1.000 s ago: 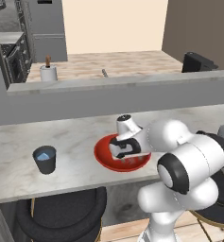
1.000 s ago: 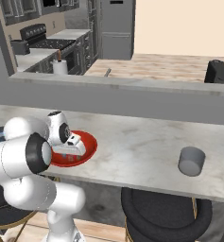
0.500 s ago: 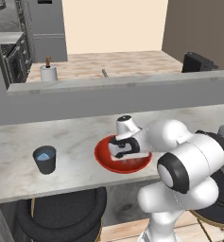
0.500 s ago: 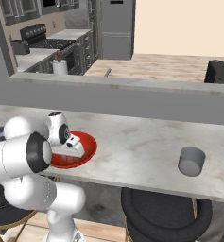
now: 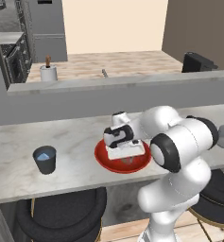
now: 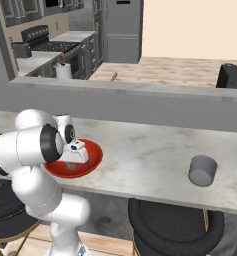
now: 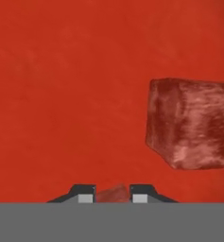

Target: There are four ice cubes in the ice bowl. Place two ice cubes in each glass of water.

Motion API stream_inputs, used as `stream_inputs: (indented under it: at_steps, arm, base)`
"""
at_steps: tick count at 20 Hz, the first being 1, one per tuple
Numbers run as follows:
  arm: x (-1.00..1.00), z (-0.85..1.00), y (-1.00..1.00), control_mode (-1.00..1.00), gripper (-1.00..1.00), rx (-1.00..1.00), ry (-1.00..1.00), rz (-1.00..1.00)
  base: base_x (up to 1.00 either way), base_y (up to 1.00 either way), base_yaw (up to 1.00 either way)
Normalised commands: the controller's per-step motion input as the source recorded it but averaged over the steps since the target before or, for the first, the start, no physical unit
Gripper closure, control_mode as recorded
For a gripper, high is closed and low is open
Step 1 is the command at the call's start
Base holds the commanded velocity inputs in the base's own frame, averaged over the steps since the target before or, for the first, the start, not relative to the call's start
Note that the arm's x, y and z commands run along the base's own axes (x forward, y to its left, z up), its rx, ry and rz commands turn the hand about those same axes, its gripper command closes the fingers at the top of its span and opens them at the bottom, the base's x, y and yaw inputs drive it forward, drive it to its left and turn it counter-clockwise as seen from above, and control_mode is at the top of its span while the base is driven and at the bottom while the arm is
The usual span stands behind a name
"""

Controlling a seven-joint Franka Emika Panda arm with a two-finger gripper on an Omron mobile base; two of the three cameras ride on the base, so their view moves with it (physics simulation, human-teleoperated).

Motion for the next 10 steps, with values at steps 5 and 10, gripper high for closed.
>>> stream_inputs:
  at_steps: [5, 10]
  arm:
    - [-0.10, -0.08, -0.19, -1.00, 1.00, 0.01, 0.08, -0.11]
    - [-0.39, 0.31, -0.22, -1.00, 1.00, 0.12, -0.09, -0.18]
  base:
    - [0.00, 0.00, 0.00]
    - [0.00, 0.00, 0.00]
